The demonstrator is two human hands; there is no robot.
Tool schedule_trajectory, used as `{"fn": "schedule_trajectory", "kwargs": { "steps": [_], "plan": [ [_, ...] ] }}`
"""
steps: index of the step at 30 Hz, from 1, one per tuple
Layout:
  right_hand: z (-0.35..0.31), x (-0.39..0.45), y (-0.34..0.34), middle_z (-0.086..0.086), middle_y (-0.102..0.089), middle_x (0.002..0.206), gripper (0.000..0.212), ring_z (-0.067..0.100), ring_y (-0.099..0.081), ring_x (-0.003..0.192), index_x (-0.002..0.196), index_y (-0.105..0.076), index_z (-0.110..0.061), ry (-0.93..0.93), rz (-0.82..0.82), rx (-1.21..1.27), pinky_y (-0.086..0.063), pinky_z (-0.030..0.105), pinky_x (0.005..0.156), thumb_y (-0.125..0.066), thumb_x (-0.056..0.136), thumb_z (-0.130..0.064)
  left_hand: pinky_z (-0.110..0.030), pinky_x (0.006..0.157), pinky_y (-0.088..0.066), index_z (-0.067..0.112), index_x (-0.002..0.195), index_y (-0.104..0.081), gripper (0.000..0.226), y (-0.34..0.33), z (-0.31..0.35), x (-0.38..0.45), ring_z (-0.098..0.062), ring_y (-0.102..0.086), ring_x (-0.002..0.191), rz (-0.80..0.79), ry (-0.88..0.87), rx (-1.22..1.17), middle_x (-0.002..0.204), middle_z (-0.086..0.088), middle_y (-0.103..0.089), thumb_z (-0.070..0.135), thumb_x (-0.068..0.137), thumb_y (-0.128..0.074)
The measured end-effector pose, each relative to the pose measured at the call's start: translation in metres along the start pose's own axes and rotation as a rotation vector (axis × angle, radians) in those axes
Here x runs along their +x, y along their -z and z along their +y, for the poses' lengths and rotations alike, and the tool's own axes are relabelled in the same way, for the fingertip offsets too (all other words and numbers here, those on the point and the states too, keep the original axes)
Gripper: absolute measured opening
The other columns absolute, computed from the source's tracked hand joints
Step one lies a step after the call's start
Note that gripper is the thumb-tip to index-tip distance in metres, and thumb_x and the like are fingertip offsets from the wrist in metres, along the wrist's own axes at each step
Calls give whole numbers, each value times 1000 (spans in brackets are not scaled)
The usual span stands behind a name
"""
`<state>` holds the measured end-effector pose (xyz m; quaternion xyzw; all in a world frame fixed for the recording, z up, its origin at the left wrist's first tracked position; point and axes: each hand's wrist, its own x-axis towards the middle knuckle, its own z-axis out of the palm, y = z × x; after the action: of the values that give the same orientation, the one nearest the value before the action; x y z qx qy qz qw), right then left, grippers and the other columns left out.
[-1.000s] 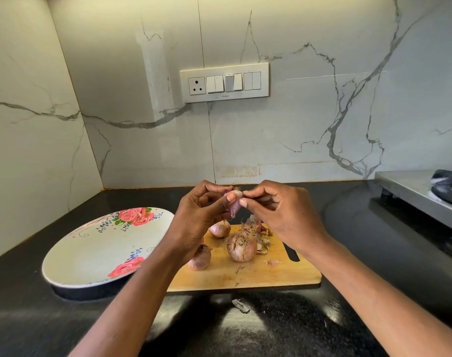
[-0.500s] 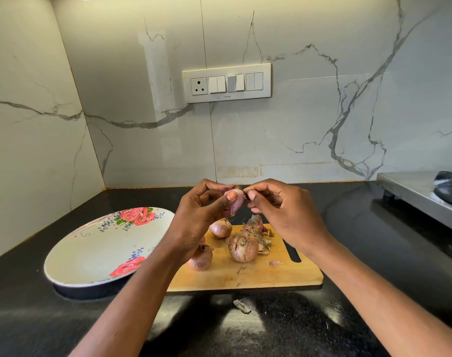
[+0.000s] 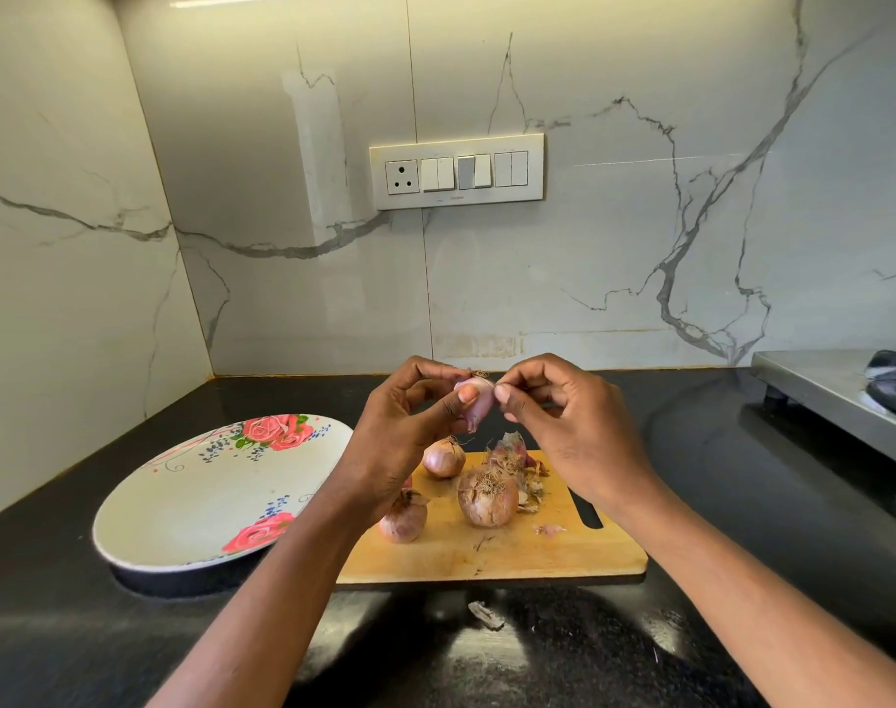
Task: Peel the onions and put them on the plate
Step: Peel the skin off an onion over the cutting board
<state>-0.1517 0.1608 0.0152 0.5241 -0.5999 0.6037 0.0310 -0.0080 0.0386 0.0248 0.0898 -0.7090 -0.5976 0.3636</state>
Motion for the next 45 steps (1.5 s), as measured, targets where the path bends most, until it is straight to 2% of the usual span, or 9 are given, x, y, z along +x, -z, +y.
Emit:
{"fn": "schedule_trajectory", "kwargs": {
  "steps": [3, 11, 13, 17, 20, 22, 26, 30, 45],
  "plan": [
    [-1, -1, -3, -5, -75, 87, 3, 11, -73, 82, 96, -70, -19, -36, 20, 39, -60, 24, 69, -71, 94, -21, -30, 81, -58, 11, 111, -64, 33, 0, 0, 0, -22, -72, 99, -5, -6, 18, 110, -8, -74, 28, 83, -69],
    [1, 7, 3, 2, -75, 84, 3, 15, -76, 80, 97, -68, -11, -198, 128, 267, -63, 29, 77, -66, 96, -14, -32, 87, -59, 14, 111, -64, 33, 1, 0, 0, -24, -71, 104, -3, -9, 6, 111, -7, -74, 29, 82, -69],
    [7, 8, 11, -1, -75, 83, 2, 10, -75, 75, 95, -71, -15, -218, 23, 90, -63, 29, 77, -69, 94, -16, -36, 91, -59, 13, 114, -63, 36, 2, 0, 0, -27, -71, 106, 7, -10, 4, 111, -7, -74, 30, 82, -69],
    [21, 1, 15, -19, -73, 91, 15, -6, -65, 76, 106, -78, -22, -130, -288, -487, -47, 4, 74, -67, 97, -17, -33, 90, -59, 22, 125, -60, 38, 0, 0, 0, -25, -72, 106, 18, 23, -41, 112, -7, -74, 30, 88, -63],
    [20, 0, 13, -16, -71, 95, 12, 3, -65, 81, 101, -78, -26, -96, -328, -539, -50, 15, 72, -67, 97, -25, -35, 93, -59, 23, 123, -67, 26, 0, 0, 1, -27, -71, 110, 18, 47, -66, 119, -10, -71, 19, 102, -51],
    [17, 1, 13, -16, -66, 88, 7, 2, -64, 79, 93, -75, -27, -90, -295, -486, -48, 16, 69, -73, 92, -21, -35, 94, -59, 18, 119, -70, 26, 0, -1, 1, -28, -70, 112, 25, 65, -88, 122, -9, -71, 16, 104, -49],
    [10, 3, 12, -17, -70, 90, 15, -10, -64, 83, 105, -71, -26, -90, -172, -281, -49, 6, 70, -75, 91, -22, -38, 97, -57, 20, 124, -69, 29, 0, -1, 1, -26, -71, 111, 21, 68, -89, 121, -10, -72, 23, 98, -56],
    [-1, 4, 9, -13, -75, 97, 24, 3, -71, 92, 113, -72, -27, -54, -53, -19, -60, 26, 82, -76, 89, -28, -42, 96, -58, 23, 126, -64, 40, -1, -2, 2, -26, -74, 104, 31, 56, -43, 113, -8, -75, 29, 87, -63],
    [4, -1, -1, -10, -78, 89, 15, 3, -74, 81, 103, -79, -15, 94, 34, -63, -62, 29, 77, -76, 89, -19, -43, 95, -58, 10, 112, -65, 31, -3, -5, 0, -27, -74, 102, 23, 45, -34, 110, -11, -76, 26, 86, -66]
  ]
}}
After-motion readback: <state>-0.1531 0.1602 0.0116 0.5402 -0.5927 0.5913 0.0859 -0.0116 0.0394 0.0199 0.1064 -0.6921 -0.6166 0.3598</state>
